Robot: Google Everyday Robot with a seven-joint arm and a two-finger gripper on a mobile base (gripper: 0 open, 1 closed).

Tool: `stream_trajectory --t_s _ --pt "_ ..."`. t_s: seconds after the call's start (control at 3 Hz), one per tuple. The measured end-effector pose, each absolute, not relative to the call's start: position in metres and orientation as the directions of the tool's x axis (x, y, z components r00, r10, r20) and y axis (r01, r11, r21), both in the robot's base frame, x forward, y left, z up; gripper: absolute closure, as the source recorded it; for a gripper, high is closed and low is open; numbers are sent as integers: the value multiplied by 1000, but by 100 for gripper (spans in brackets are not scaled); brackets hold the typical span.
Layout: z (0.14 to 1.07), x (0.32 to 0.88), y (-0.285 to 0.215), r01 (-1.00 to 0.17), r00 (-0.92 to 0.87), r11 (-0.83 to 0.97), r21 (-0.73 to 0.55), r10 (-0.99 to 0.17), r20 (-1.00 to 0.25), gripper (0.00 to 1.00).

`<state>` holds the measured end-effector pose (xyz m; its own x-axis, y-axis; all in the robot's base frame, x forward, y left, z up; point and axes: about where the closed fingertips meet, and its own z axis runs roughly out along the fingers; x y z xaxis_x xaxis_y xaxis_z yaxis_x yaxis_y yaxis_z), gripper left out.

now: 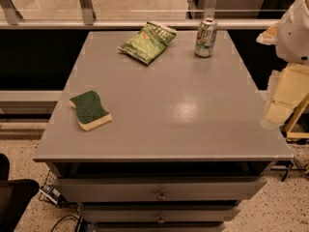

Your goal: Move 7up can near sponge

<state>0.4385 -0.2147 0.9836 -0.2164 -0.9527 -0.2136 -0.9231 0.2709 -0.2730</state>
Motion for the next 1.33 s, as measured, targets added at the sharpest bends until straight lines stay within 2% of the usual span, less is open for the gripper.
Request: stream_trajectory --t_s 0.33,0.67,1.0,1.33 --pt "984 438 -215 -923 -216 271 -273 -953 -214 0" --pt "988 471 -225 -887 -249 337 -316 -925 -288 0" --pt "992 531 -249 -811 -281 452 -372 -858 -430 0" --pt "997 598 -269 -724 -239 556 -410 -758 -606 0"
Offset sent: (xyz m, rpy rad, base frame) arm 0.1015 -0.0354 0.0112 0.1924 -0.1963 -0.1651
